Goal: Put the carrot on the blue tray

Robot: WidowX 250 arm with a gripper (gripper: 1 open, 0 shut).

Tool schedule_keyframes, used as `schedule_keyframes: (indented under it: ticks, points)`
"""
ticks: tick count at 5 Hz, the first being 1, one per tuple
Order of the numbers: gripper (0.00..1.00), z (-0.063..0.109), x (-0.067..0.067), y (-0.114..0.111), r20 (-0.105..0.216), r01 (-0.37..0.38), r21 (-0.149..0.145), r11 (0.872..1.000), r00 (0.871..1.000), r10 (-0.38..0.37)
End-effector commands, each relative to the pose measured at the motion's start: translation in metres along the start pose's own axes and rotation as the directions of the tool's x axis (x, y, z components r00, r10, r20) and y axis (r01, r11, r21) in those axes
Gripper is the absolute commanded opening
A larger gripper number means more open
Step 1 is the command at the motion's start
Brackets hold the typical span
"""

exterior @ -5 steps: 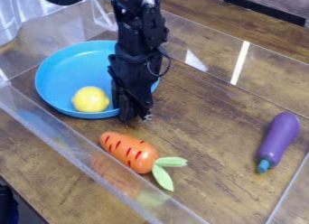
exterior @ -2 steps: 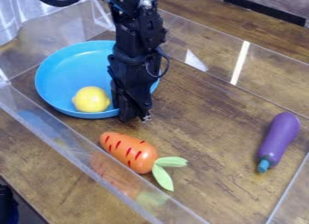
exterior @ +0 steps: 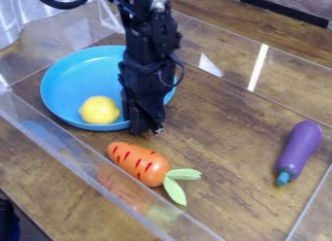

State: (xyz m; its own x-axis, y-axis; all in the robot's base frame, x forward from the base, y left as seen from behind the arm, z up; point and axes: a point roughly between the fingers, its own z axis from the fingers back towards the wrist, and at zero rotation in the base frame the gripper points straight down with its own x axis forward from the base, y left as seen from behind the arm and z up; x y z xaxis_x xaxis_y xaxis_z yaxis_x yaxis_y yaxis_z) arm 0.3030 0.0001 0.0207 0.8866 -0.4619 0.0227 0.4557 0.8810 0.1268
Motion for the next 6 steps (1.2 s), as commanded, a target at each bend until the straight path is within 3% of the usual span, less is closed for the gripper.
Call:
schedule_keyframes:
  ticks: [1,6]
  points:
    - [0.00,0.011,0.005,-0.011,0.039,0.043,-0.002,0.999,0.998,-0.043]
    - [0.00,0.007,0.004,-0.025,0.067,0.110,-0.012,0.994,0.992,-0.109]
